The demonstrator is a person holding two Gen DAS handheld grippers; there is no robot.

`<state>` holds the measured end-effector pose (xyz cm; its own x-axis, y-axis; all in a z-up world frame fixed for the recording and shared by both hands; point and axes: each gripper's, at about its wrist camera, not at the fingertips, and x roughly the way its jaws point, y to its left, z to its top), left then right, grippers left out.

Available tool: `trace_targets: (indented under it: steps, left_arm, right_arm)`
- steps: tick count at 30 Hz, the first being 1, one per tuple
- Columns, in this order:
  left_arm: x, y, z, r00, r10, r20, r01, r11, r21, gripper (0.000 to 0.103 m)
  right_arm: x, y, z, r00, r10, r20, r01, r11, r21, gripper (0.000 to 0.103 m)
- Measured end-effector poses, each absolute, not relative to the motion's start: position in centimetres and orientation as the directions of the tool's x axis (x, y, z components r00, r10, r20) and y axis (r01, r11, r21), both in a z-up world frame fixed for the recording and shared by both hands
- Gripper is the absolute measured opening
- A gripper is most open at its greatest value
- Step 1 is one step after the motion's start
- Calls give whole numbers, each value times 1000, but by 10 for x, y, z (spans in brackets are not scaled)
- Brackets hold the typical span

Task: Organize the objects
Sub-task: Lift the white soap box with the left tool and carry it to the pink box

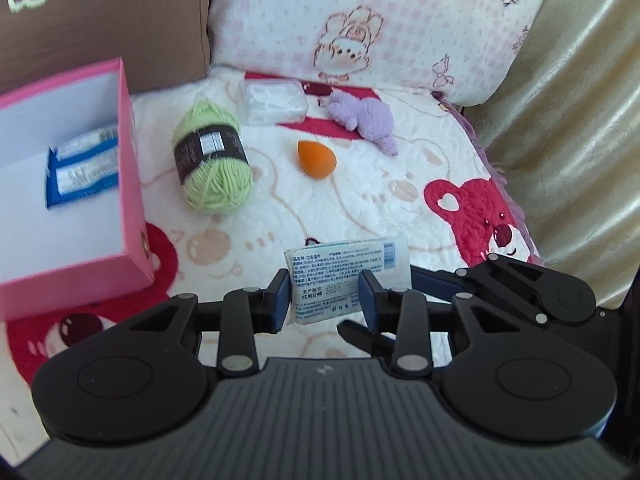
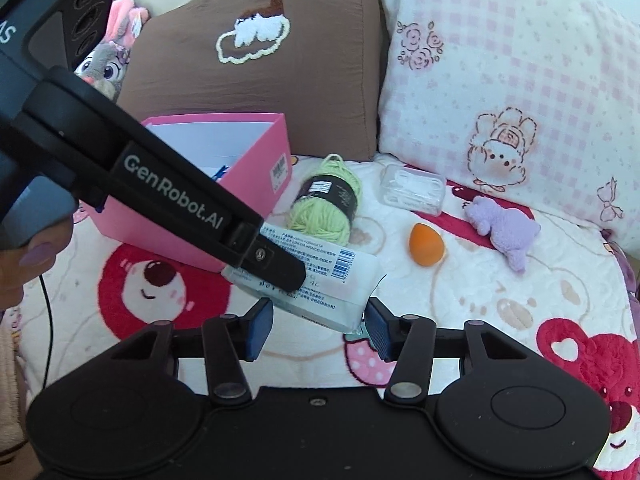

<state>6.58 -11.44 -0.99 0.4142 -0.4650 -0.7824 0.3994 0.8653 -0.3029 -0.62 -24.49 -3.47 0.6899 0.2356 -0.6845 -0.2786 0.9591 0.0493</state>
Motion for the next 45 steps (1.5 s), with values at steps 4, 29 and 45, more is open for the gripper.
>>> trace_targets:
  steps: [4, 29, 45]
  left_arm:
    - [54, -106, 8, 442, -443, -780, 410, 873, -263, 35]
    - [28, -39, 71, 510, -466, -723, 367, 878, -307, 35]
    - [73, 5, 94, 599, -438, -671, 313, 899, -308, 37]
  right_arm:
    - [-12, -235, -17, 678, 265, -686, -311, 949, 59, 56]
    - [-18, -171, 57, 728, 263, -633, -411, 907, -95, 61]
    - [51, -137, 92, 743, 306, -595, -454, 884, -113, 65]
